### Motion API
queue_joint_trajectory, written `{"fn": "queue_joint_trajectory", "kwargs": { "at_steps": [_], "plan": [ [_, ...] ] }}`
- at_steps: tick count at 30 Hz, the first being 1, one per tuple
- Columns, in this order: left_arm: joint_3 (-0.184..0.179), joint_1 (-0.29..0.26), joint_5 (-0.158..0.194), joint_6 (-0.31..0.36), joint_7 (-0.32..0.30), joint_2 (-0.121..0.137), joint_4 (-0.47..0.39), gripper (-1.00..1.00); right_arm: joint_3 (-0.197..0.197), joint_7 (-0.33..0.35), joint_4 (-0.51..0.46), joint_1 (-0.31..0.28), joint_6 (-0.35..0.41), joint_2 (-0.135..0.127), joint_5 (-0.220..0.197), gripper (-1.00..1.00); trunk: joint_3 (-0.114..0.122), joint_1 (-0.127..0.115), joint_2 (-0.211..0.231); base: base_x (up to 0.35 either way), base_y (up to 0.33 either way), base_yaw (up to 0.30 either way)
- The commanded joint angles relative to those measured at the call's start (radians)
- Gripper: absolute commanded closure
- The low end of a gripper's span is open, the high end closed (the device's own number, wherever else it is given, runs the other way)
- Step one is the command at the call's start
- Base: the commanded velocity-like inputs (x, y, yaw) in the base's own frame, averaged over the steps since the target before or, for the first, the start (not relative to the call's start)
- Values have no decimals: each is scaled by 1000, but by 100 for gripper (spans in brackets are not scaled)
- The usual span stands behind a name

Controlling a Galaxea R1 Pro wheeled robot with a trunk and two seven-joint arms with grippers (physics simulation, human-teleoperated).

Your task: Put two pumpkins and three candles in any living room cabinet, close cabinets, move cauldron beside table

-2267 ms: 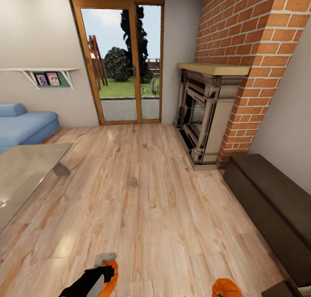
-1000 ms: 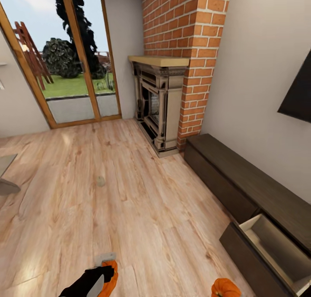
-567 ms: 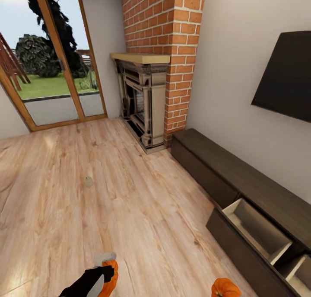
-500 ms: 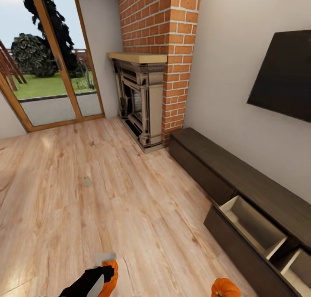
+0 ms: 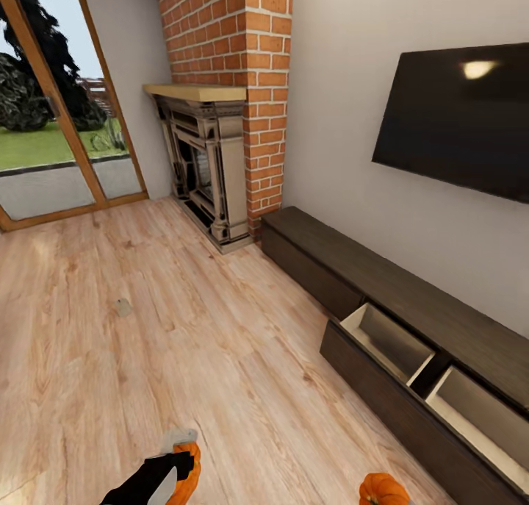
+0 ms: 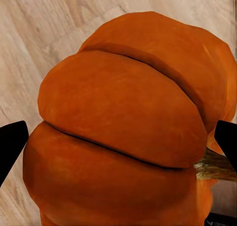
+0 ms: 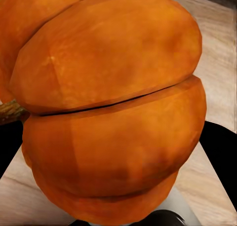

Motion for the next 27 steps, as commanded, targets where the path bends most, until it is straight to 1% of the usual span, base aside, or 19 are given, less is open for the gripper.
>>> {"fn": "queue_joint_trajectory", "kwargs": {
  "at_steps": [1,14,27],
  "plan": [
    [0,0,-1,1,1,0,0,100,0,-2,0,0,0,0,0,100,-1,0,0,-217,0,-259],
    [0,0,-1,1,1,0,0,100,-4,1,0,0,0,-4,-2,100,1,0,0,-199,0,-277],
    [0,0,-1,1,1,1,0,100,-5,1,0,0,0,-3,-2,100,11,0,0,-17,0,-266]
  ]
}}
